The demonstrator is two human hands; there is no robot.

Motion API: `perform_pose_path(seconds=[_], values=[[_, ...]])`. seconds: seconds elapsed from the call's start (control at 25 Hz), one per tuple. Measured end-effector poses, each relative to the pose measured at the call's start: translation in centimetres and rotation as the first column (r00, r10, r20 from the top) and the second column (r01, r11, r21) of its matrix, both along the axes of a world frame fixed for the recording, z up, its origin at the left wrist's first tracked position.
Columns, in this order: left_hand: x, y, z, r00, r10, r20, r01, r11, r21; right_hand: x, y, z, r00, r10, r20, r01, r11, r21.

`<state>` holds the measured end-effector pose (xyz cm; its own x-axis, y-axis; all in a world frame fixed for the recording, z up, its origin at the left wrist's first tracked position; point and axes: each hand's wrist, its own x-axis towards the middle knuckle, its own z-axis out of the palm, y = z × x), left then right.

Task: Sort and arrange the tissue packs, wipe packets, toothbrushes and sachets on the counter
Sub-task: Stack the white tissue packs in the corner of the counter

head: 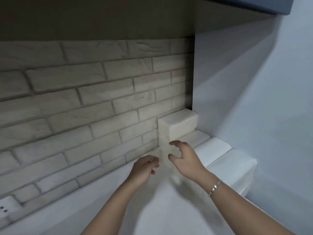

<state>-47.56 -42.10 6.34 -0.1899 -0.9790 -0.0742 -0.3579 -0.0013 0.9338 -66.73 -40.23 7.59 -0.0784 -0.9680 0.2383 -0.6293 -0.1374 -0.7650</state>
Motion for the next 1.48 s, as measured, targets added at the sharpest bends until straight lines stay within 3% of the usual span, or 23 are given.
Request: perform_pose_path(seconds=[0.16,0.28,0.36,0.68,1.0,1.2,1.28,1.36,1.48], values=[[5.0,6.1,-1.7,0.989,0.132,-0.072,-0.131,0.991,0.021,5.4,5.4,-1.9,0.973,0.035,0.23,-0.05,0.997,0.06],[9.4,11.1,-3.3,0.958,0.246,-0.15,-0.24,0.969,0.058,9.8,9.3,-3.1,0.899,0.024,0.437,-0.083,0.99,0.118],[13.5,14.7,-4.3,0.925,0.327,-0.194,-0.315,0.945,0.092,13.6,11.8,-3.9,0.878,0.022,0.478,-0.118,0.978,0.172],[31.7,28.9,-6.5,0.697,0.66,-0.281,-0.663,0.742,0.101,32.0,21.5,-7.9,0.856,0.186,0.483,-0.375,0.866,0.331],[43.3,38.5,-8.3,0.513,0.809,-0.287,-0.833,0.55,0.062,42.8,28.1,-7.7,0.831,0.314,0.459,-0.499,0.785,0.367],[47.7,41.6,-11.0,0.288,0.947,-0.139,-0.957,0.291,0.0,50.8,31.1,-8.4,0.797,0.417,0.436,-0.584,0.716,0.382],[48.8,42.2,-12.4,0.289,0.953,-0.091,-0.949,0.298,0.101,54.1,31.8,-9.6,0.793,0.472,0.385,-0.607,0.669,0.429],[49.2,42.3,-13.7,0.315,0.939,-0.136,-0.901,0.341,0.268,56.3,32.3,-10.6,0.791,0.526,0.311,-0.607,0.613,0.506],[48.5,42.2,-13.5,0.29,0.929,-0.232,-0.824,0.365,0.433,57.3,33.2,-11.6,0.768,0.526,0.365,-0.634,0.546,0.547]])
